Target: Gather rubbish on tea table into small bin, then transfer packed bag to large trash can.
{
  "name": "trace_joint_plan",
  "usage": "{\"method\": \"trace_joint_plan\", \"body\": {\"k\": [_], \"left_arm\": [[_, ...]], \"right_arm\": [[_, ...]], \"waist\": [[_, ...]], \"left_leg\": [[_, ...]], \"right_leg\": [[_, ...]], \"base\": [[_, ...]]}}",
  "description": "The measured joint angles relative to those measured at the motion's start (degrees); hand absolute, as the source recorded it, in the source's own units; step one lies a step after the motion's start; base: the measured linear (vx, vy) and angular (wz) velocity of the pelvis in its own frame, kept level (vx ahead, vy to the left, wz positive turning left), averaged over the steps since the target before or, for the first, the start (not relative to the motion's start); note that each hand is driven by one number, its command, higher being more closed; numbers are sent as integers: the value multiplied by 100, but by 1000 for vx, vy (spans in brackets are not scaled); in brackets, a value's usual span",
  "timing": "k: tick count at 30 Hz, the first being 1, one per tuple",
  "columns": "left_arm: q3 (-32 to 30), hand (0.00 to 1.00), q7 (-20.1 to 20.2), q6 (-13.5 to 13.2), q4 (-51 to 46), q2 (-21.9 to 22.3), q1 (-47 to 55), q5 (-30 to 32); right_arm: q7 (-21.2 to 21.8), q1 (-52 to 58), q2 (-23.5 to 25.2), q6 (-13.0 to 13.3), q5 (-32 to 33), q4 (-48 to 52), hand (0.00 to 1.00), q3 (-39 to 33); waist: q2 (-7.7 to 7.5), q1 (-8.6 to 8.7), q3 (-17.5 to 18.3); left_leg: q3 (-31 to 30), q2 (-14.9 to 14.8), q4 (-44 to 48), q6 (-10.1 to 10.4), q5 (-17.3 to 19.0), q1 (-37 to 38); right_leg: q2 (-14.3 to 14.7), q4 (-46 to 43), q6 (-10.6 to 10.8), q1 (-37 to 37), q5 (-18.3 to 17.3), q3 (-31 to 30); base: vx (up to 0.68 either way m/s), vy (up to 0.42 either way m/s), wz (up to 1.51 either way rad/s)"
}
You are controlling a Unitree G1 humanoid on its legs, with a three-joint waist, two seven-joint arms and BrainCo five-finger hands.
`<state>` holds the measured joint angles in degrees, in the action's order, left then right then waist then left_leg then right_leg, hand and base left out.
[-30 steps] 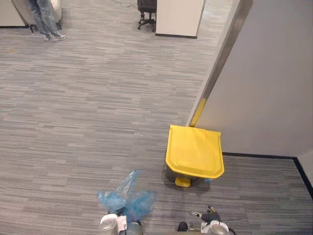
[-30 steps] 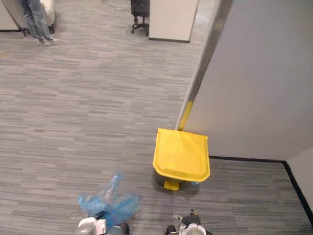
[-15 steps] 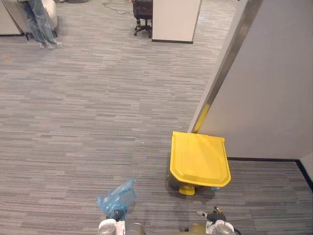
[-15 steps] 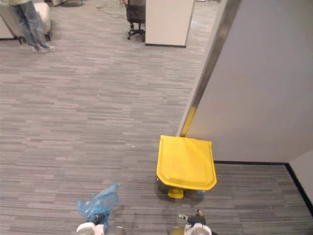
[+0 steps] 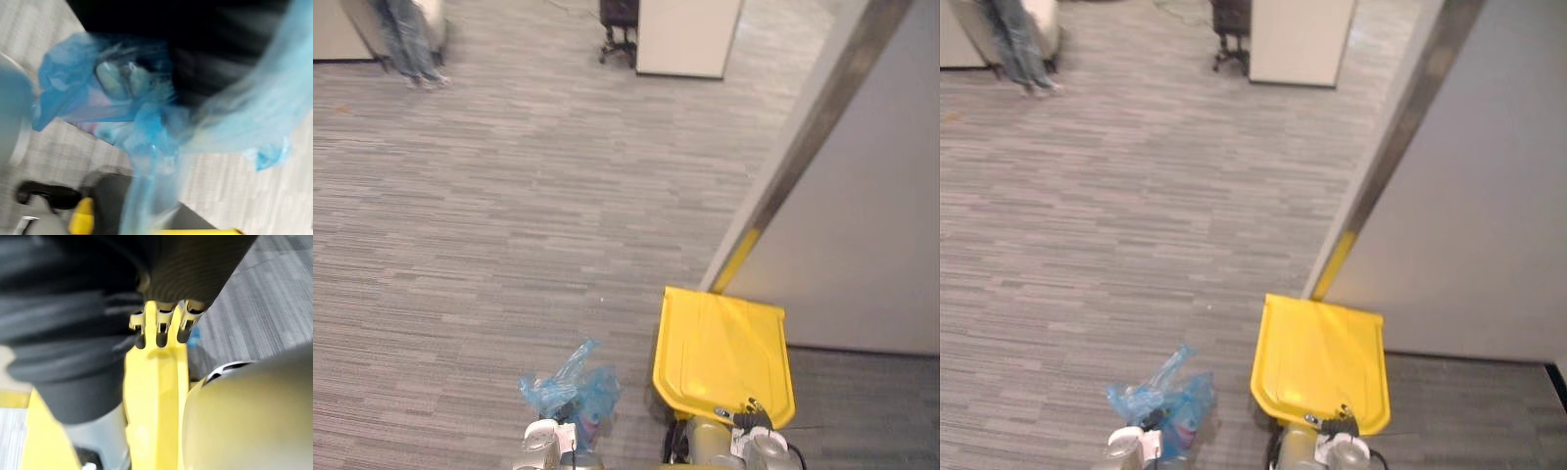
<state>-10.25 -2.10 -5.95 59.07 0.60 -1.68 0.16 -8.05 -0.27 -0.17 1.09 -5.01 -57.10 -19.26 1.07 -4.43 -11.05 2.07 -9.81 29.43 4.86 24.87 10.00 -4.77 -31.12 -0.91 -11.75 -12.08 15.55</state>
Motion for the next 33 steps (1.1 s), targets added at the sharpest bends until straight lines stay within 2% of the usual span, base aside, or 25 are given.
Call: {"method": "trace_joint_plan", "body": {"k": [2,6,11,14,15,16,17,18,19,20,21,23,24,26,27,28,29,30,31,32,33], "left_arm": [[-4,100,0,2,-7,34,14,26],[-9,100,-2,5,-16,-37,123,41],[-2,100,-2,11,-18,-35,220,84],[5,100,-1,15,-8,-17,268,84],[4,100,-1,15,-5,-20,273,84],[-2,100,2,14,3,-52,291,84],[19,100,10,1,7,-120,234,81],[25,100,7,-7,1,-77,181,81],[45,100,2,-6,9,0,143,78],[96,100,1,-18,3,-12,138,76],[122,100,-3,-16,0,-98,122,73],[115,100,-8,9,21,-185,158,57],[110,100,-8,11,5,-206,184,-2],[107,100,-5,10,-3,-213,226,-37],[80,100,-5,8,-12,-223,243,-39],[-1,100,-2,8,-14,-239,241,-39],[-8,100,-4,20,17,-233,253,-46],[-9,100,-3,22,21,-195,292,-47],[10,100,0,17,28,-129,326,-48],[14,100,1,16,75,-67,333,-50],[22,100,2,17,136,-44,323,-54]], "right_arm": [[7,19,4,-13,1,-19,0,6],[9,114,13,-3,4,-62,0,368],[11,158,13,-3,3,-66,0,431],[15,202,-17,-6,3,-69,0,450],[18,204,-32,-8,3,-74,0,521],[16,196,-9,-9,4,-75,0,604],[15,196,0,-12,5,-73,0,602],[11,235,-35,-9,2,-95,0,585],[12,259,-108,0,1,-91,0,596],[12,258,-120,-17,-1,-113,0,607],[32,260,-113,-8,0,-96,0,601],[30,280,-47,-1,16,-60,0,553],[27,303,-28,8,11,-52,0,500],[27,330,-25,7,3,-63,0,475],[28,383,1,7,3,-63,0,481],[30,397,43,4,3,-104,0,480],[29,416,29,-15,6,-149,0,470],[27,433,4,-12,8,-164,0,453],[20,408,-60,-11,16,-295,0,350],[23,395,-121,-8,62,-385,0,318],[13,355,-175,-9,62,-438,0,212]], "waist": [[-7,12,10],[-189,33,236],[-132,71,373],[-126,84,499],[-116,72,493],[-189,30,474],[-278,36,417],[-196,79,347],[-163,105,331],[-148,22,354],[-151,32,355],[-244,71,369],[-263,67,385],[-259,66,425],[-318,42,493],[-406,-38,584],[-422,-78,724],[-320,-80,806],[-244,-68,848],[-139,-58,848],[-70,-27,825]], "left_leg": [[-66,-142,-65,4,3,8],[-108,-291,-259,7,4,-13],[-84,-236,-360,12,1,10],[55,-85,-299,79,-40,77],[113,2,-78,224,-127,69],[69,121,362,309,-218,-130],[126,191,690,-47,39,-438],[259,112,111,-87,-7,-419],[253,46,-142,68,-191,-468],[266,157,-133,71,-175,-445],[355,176,-156,-14,-168,-548],[421,165,-179,-96,-192,-681],[416,169,-264,-101,-302,-721],[445,191,-465,-67,-495,-752],[505,240,-606,-39,-621,-808],[613,326,-791,22,-777,-866],[681,359,-986,80,-922,-970],[682,336,-1165,101,-1039,-1024],[651,329,-1467,85,-1240,-1040],[587,303,-1639,51,-1378,-1041],[438,296,-1788,7,-1543,-1024]], "right_leg": [[132,241,-34,152,64,112],[310,496,-28,187,222,109],[378,593,5,149,350,-241],[364,617,-9,164,394,-441],[331,649,-35,202,468,-586],[211,676,-36,215,537,-732],[9,755,63,285,607,-851],[-73,729,132,385,683,-788],[-58,678,211,374,710,-719],[-166,634,298,326,735,-753],[-275,489,364,204,754,-758],[-335,-445,381,-4,459,-715],[-338,-1214,391,-7,212,-725],[-341,-1668,449,206,-65,-768],[-380,-1591,444,356,-164,-841],[-413,-991,569,606,-456,-954],[-301,-321,537,706,-627,-974],[-193,119,511,785,-623,-993],[-48,754,347,904,-536,-1047],[21,1012,179,963,-412,-1015],[70,1194,101,1020,-279,-957]], "base": [[95,-43,25],[25,-5,10],[4,47,-4],[8,64,-22],[-35,111,-47],[-86,103,-40],[-113,76,-18],[-153,73,1],[-143,85,-7],[-214,121,-8],[-221,94,-7],[-223,53,15],[-168,0,9],[-160,-51,-9],[-145,-127,-36],[-121,-193,-53],[-118,-194,-54],[-95,-185,-44],[-80,-148,-24],[-106,-164,-7],[-133,-137,15]]}}
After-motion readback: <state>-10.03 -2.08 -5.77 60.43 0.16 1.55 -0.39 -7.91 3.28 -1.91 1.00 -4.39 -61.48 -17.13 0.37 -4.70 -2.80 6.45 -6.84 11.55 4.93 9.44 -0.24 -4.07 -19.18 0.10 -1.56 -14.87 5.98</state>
